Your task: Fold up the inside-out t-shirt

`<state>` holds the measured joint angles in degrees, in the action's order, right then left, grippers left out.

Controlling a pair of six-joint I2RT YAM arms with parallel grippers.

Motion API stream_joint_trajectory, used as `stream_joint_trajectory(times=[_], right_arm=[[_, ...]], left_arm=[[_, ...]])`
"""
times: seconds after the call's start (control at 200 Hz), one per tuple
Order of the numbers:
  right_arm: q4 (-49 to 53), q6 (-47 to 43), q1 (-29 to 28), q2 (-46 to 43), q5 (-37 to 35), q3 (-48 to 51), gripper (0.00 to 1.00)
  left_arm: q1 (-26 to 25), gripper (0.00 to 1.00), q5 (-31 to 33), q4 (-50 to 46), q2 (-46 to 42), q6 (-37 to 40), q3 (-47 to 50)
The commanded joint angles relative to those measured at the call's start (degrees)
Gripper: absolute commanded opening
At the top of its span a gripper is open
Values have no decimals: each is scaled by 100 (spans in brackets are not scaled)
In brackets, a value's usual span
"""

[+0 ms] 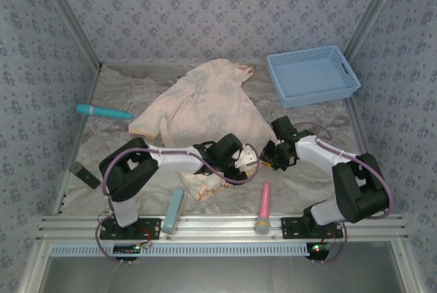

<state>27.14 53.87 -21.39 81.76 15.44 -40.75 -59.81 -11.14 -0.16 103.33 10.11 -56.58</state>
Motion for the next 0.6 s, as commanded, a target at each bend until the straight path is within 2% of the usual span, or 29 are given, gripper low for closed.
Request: stream_joint_trajectory(times=[0.0, 0.065, 0.16, 0.22, 0.355, 0.595], right_arm=[[66, 143, -108, 127, -10, -149, 28], [126, 189, -171, 148, 0, -204, 31], [470, 269, -237, 77, -138, -309, 41], [595, 360, -271, -12, -192, -291, 42], [440, 761, -401, -82, 219, -136, 42], [375, 802, -354, -6, 157, -211, 37]], left_arm=[[-57, 67, -16, 12, 123, 141, -182], [-57, 66, -20, 48, 143, 127, -178], [-56, 66, -46, 144, 135, 121, -123], [-56, 66, -84, 192, 120, 138, -72], [-57, 66, -109, 287, 34, 141, 66], [-57, 66, -183, 392, -91, 145, 245]])
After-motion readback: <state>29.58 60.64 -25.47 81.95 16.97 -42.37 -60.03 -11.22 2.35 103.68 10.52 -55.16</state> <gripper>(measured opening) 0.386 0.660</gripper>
